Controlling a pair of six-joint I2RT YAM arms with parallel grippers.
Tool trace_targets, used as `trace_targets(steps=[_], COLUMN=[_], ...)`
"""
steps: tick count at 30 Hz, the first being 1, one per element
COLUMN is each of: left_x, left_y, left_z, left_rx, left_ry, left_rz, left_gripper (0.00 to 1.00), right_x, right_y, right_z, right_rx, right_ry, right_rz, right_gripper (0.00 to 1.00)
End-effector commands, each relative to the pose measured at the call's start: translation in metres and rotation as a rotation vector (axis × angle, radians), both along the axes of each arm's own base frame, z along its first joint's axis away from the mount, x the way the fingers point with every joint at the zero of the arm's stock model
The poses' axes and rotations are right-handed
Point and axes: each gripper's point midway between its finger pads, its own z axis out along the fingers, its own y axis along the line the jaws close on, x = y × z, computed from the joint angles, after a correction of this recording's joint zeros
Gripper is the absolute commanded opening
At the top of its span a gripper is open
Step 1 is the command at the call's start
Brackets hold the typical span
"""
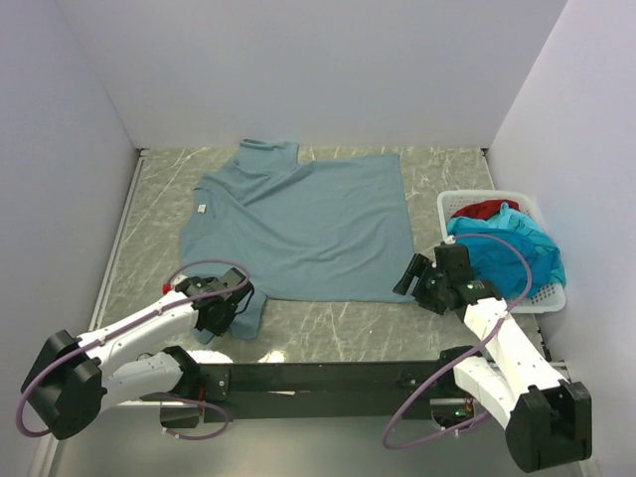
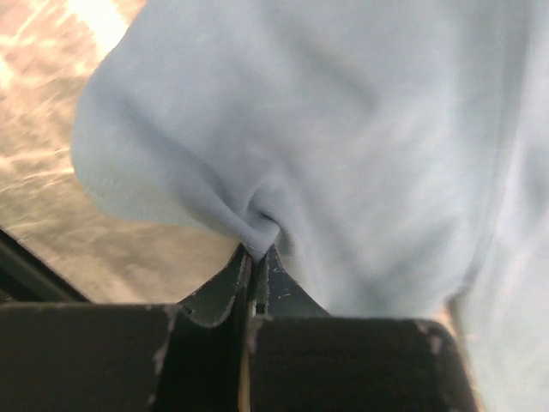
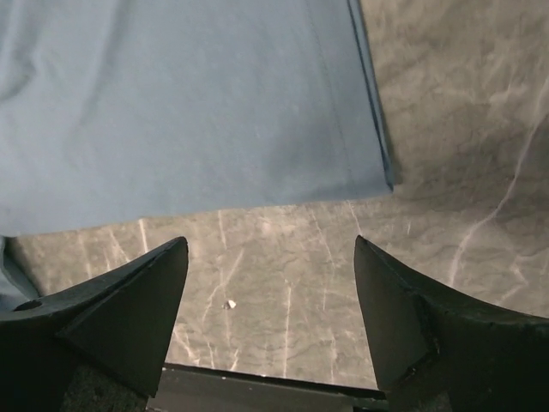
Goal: Fold and stack the t-shirts
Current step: Flatten the tshirt out
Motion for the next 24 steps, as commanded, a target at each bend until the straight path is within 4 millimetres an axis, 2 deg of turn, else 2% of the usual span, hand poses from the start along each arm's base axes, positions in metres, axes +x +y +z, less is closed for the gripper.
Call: trace_targets(steps=[1,8,11,16,24], left_x=[0.025,0.037,0.037,0.036,0.038], left_y=[-0.002,-0.01,-0.009,-0.008,-0.007], left_z=[0.022,0.04,0.047,0.054,0.06], left_rx=[0.044,0.044,0.036,0.005,0.006], left_ry=[-0.079,-0.112,-0.128,-0.168,-0.186], left_rz=[-0.058,-0.096,-0.093,-0.081,-0.084], left_gripper=[0.01,0.01,0.01,0.01,0.01], right_x=[0.002,0.022,0.016,0.007,0.024], right_y=[-0.002,-0.004,0.0,-0.004,0.002], right_z=[-0.012,-0.024,-0.031,-0.038,-0.048], right_rx=[0.015,0.01,0.009,-0.037,-0.038], right_ry=[0.014,-0.002,0.039,0.069,0.055], right_rz=[-0.079,-0.127,-0.113,-0.135,-0.145], right_gripper=[0.84,0.79,0.77,0.77,0.73])
